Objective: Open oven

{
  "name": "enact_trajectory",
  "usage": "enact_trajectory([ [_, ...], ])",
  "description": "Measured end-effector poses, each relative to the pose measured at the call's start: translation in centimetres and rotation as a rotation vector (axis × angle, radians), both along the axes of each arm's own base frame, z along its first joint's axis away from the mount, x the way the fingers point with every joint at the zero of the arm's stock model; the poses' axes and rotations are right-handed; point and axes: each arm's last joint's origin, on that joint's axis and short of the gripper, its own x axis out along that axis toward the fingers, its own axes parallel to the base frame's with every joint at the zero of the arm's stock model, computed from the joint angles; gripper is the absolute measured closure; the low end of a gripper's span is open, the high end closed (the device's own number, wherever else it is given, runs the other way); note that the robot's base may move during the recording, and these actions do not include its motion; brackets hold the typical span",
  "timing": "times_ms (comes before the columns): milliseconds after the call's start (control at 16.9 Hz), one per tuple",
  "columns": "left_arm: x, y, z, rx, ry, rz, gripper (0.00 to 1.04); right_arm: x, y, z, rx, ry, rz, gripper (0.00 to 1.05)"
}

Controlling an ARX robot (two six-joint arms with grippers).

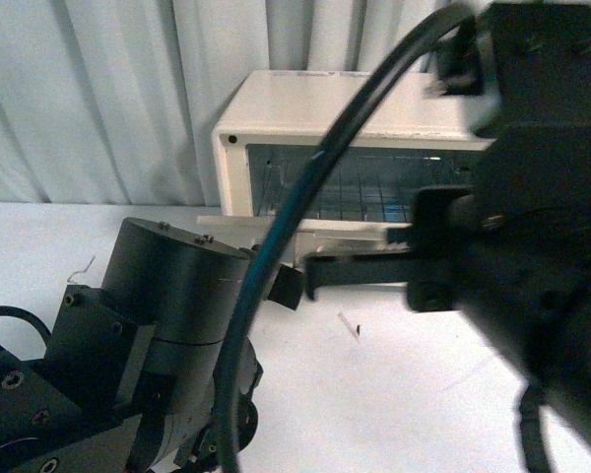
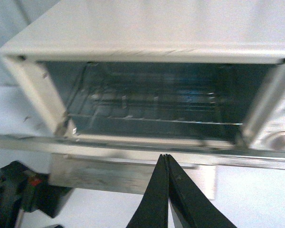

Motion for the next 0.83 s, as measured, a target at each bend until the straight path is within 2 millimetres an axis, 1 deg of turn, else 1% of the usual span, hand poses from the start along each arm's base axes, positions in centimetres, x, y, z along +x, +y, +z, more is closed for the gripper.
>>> enact_trajectory([
  [59,0.0,0.0,0.0,0.0,0.0,0.0,0.07,-0.6,-1.1,0.5,0.0,-0.009,-0.05,1.03],
  [118,0.0,0.0,0.0,0.002,-0.001,0.003,0.07,-2.5,-4.3,0.4,-0.027,0.015,-0.18,1.03],
  [177,0.0,0.0,0.0,0.002,-0.001,0.003,0.07,-3.6,-5.8,0.0,-0.036,0.043,-0.223,1.03],
  [295,0.0,0.0,0.0,0.001,-0.001,0.002,0.07,-5.9,-9.7,-0.7,-0.015,0.111,-0.326,0.87],
  [354,0.0,0.0,0.0,0.001,0.0,0.002,0.07,-6.9,-11.7,-1.0,0.032,0.138,-0.402,0.78],
  [413,0.0,0.0,0.0,0.003,-0.001,0.004,0.07,-8.3,-14.4,-1.6,0.128,0.163,-0.511,0.63],
  [472,0.0,0.0,0.0,0.004,0.0,0.004,0.07,-8.6,-15.5,-2.1,0.178,0.166,-0.567,0.54],
  [531,0.0,0.0,0.0,0.004,0.001,0.004,0.07,-8.4,-15.9,-2.7,0.204,0.171,-0.606,0.45],
  [649,0.0,0.0,0.0,0.002,-0.001,0.001,0.07,-8.2,-15.7,-3.8,0.199,0.235,-0.604,0.27],
  [708,0.0,0.0,0.0,0.0,0.0,-0.001,0.07,-8.0,-15.9,-4.2,0.248,0.153,-0.518,0.27],
  [767,0.0,0.0,0.0,0.001,0.001,0.0,0.07,-8.1,-16.6,-5.2,0.235,0.119,-0.418,0.35],
  [826,-0.1,0.0,0.0,0.001,0.003,0.0,0.07,-8.3,-16.8,-6.0,0.178,0.142,-0.32,0.45],
])
